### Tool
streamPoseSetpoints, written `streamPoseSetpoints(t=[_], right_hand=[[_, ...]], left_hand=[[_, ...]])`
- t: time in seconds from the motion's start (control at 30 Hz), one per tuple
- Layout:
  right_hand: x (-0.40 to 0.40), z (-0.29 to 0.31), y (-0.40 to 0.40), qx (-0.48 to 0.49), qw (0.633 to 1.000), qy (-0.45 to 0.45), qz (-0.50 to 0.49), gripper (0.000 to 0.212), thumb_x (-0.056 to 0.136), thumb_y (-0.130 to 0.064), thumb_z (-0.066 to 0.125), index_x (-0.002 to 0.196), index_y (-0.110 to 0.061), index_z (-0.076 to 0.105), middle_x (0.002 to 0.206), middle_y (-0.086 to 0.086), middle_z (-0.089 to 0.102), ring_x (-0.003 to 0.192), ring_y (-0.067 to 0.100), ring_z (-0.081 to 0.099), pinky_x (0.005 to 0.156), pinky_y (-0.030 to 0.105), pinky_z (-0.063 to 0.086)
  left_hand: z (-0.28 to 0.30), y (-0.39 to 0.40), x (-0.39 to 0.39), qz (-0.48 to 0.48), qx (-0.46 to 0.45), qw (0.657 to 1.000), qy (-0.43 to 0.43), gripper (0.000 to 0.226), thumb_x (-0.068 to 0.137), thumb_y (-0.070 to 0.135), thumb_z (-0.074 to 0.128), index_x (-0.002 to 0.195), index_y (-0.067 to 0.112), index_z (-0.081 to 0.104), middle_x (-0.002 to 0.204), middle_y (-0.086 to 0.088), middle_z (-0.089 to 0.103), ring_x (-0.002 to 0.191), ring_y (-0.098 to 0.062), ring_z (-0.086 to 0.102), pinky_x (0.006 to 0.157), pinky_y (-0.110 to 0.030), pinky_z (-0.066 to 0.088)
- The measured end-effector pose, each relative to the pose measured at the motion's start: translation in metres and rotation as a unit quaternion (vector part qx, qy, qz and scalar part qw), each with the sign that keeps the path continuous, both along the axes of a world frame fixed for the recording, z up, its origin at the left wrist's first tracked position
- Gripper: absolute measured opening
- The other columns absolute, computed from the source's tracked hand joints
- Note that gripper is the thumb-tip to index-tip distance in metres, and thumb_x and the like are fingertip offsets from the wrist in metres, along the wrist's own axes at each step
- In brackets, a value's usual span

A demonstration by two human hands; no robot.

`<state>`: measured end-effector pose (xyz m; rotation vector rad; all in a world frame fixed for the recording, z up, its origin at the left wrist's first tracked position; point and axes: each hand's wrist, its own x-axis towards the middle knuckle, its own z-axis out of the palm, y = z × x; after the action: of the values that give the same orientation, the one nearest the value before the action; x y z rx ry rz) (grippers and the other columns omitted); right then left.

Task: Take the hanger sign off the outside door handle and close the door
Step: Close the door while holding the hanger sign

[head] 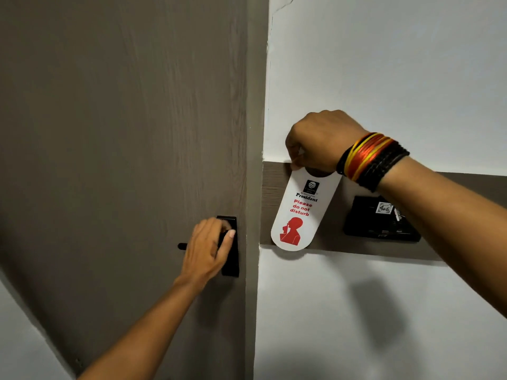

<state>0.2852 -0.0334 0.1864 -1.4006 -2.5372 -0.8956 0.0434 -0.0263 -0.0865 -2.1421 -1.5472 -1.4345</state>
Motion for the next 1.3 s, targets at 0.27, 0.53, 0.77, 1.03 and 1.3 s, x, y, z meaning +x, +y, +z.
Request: streamPoseSetpoints(t=[0.27, 0.53, 0.77, 1.03, 1.3], right_hand=[[-0.032, -0.003, -0.036, 0.019, 1.000, -0.010, 0.022, 0.022, 0.089, -0.037, 0.075, 0.102, -0.020, 0.076, 0.104, 0.008, 0.074, 0.089, 0.032, 0.069, 0.065, 0.032, 0.045], [0.074, -0.079, -0.082, 0.049, 0.801, 0.576, 0.159, 0.032, 0.090, -0.040, 0.076, 0.119, -0.028, 0.069, 0.116, -0.010, 0.069, 0.079, 0.010, 0.067, 0.069, 0.026, 0.056], [0.148, -0.197, -0.106, -0.220, 0.580, 0.784, 0.016, 0.036, 0.091, -0.024, 0.076, 0.126, -0.018, 0.066, 0.106, 0.006, 0.079, 0.067, 0.012, 0.070, 0.048, 0.027, 0.055], [0.297, -0.229, -0.116, -0.193, 0.583, 0.788, -0.036, 0.011, 0.094, -0.022, 0.073, 0.099, -0.016, 0.081, 0.088, 0.004, 0.081, 0.062, 0.010, 0.066, 0.050, 0.024, 0.055], [0.501, -0.294, -0.141, -0.177, 0.529, 0.819, -0.130, 0.012, 0.095, -0.018, 0.072, 0.101, -0.014, 0.081, 0.084, 0.008, 0.081, 0.065, 0.013, 0.071, 0.051, 0.027, 0.058]], left_hand=[[0.080, -0.028, 0.059, -0.191, -0.116, 0.961, -0.162, 0.030, 0.108, 0.044, 0.048, 0.109, 0.020, 0.067, 0.108, 0.000, 0.080, 0.092, -0.011, 0.079, 0.080, -0.037, 0.068], [0.069, -0.043, 0.098, -0.213, -0.110, 0.932, -0.273, 0.023, 0.107, 0.036, 0.054, 0.101, 0.018, 0.067, 0.097, 0.007, 0.082, 0.087, -0.010, 0.079, 0.071, -0.035, 0.067], [0.063, -0.054, 0.196, -0.257, -0.146, 0.901, -0.318, 0.025, 0.109, 0.034, 0.051, 0.097, 0.017, 0.066, 0.097, 0.001, 0.081, 0.086, -0.017, 0.079, 0.075, -0.050, 0.066], [0.027, -0.060, 0.345, -0.308, -0.238, 0.884, -0.257, 0.021, 0.104, 0.042, 0.057, 0.109, 0.024, 0.066, 0.114, 0.006, 0.080, 0.094, -0.008, 0.079, 0.078, -0.032, 0.067], [-0.030, -0.061, 0.548, -0.333, -0.306, 0.875, -0.175, 0.021, 0.102, 0.041, 0.063, 0.119, 0.034, 0.070, 0.117, 0.017, 0.077, 0.091, 0.007, 0.074, 0.078, -0.017, 0.062]])
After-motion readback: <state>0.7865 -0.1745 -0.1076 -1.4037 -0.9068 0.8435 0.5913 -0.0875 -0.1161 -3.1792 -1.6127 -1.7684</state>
